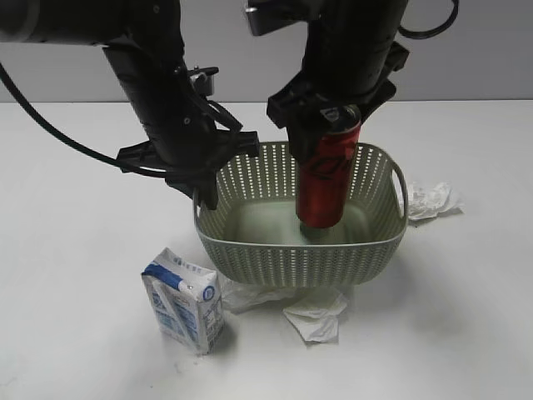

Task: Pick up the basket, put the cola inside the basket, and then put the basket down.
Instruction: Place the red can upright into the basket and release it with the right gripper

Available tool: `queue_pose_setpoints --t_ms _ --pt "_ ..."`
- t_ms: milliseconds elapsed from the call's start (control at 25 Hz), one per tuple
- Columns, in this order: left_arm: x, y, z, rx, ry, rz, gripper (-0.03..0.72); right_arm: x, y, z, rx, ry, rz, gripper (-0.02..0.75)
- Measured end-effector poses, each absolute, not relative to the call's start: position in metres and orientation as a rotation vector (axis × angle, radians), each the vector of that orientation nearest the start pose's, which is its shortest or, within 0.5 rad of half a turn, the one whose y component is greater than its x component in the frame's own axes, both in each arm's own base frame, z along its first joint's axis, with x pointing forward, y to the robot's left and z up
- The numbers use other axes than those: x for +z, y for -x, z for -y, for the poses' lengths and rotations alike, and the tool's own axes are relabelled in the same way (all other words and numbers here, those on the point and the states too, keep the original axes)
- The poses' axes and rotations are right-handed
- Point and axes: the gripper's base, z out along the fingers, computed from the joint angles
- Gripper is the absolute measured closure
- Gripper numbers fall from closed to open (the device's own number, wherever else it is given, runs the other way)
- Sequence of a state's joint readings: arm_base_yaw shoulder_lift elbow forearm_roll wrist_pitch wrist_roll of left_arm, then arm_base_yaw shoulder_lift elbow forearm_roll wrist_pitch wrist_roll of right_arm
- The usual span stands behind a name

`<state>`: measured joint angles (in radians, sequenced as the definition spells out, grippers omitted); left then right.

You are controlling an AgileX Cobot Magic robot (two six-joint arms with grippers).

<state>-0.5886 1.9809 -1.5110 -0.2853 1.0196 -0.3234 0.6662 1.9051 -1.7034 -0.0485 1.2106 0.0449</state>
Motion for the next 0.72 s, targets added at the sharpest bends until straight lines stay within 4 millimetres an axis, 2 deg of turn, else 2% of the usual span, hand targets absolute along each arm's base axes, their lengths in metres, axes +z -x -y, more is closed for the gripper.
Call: queue_pose_setpoints --t_ms 200,440,600,720 --pt "0.206 -0.325 0.242 -0.465 -0.207 -3.068 0.688 0.26 -0.326 -0.251 0.029 0.918 -2.791 0.205" --pt "0.206 -0.331 0.231 -0.459 -0.157 -3.082 0.688 0.257 -0.325 -0.254 0.081 0.938 -2.805 0.204" --pt "0.206 -0.335 0.221 -0.418 -0.145 -3.098 0.688 0.259 -0.325 -0.256 0.112 0.934 -2.793 0.105" --pt "0.205 -0.335 0.219 -0.397 -0.15 -3.112 0.688 0.259 -0.325 -0.257 0.116 0.933 -2.789 0.086"
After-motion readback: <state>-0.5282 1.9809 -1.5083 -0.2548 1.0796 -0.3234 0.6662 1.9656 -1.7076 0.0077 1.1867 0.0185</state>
